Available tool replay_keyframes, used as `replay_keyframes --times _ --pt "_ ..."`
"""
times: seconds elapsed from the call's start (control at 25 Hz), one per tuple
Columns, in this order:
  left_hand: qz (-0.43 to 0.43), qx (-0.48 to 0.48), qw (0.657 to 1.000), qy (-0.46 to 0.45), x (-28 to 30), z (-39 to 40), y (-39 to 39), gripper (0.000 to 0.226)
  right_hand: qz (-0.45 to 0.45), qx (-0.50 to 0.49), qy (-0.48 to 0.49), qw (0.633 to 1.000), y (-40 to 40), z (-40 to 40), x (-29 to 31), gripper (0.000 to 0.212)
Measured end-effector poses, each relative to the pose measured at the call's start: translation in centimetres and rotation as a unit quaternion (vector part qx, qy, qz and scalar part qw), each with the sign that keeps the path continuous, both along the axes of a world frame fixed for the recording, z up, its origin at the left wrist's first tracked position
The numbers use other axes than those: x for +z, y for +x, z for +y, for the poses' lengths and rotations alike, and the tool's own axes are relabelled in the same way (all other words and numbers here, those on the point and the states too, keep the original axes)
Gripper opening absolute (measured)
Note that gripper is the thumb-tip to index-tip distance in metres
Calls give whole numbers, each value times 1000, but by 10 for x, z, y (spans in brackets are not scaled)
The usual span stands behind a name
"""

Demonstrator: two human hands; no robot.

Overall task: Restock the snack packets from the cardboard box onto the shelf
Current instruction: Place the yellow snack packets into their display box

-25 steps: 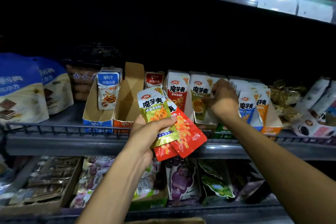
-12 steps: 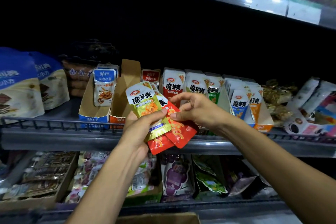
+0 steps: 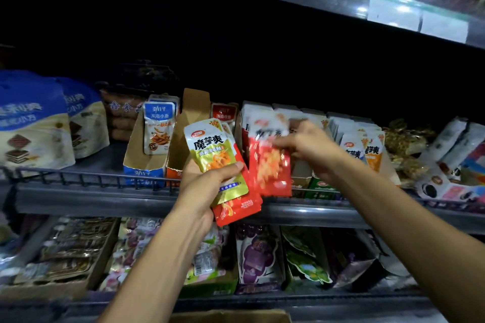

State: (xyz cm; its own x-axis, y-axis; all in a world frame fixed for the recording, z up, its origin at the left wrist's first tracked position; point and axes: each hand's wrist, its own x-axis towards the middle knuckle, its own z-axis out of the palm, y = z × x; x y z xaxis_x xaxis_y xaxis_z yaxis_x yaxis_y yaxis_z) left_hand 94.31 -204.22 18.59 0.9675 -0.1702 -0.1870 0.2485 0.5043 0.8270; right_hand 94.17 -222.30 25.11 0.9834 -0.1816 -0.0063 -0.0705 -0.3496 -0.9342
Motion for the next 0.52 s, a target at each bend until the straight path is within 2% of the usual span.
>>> replay_keyframes --times 0.08,0.16,0.36,0.52 --pt "16 14 1000 -7 -2 7 5 48 -114 -95 65 987 14 -10 8 24" --pt "17 10 1000 -6 -2 10 8 46 -187 -123 53 973 31 -15 9 31" --pt "9 -1 1000 6 1 11 7 41 -150 -89 -97 980 72 -10 -11 40" --pt "2 -11 1000 15 -1 10 7 43 -118 -88 -244 958 88 -16 -37 42"
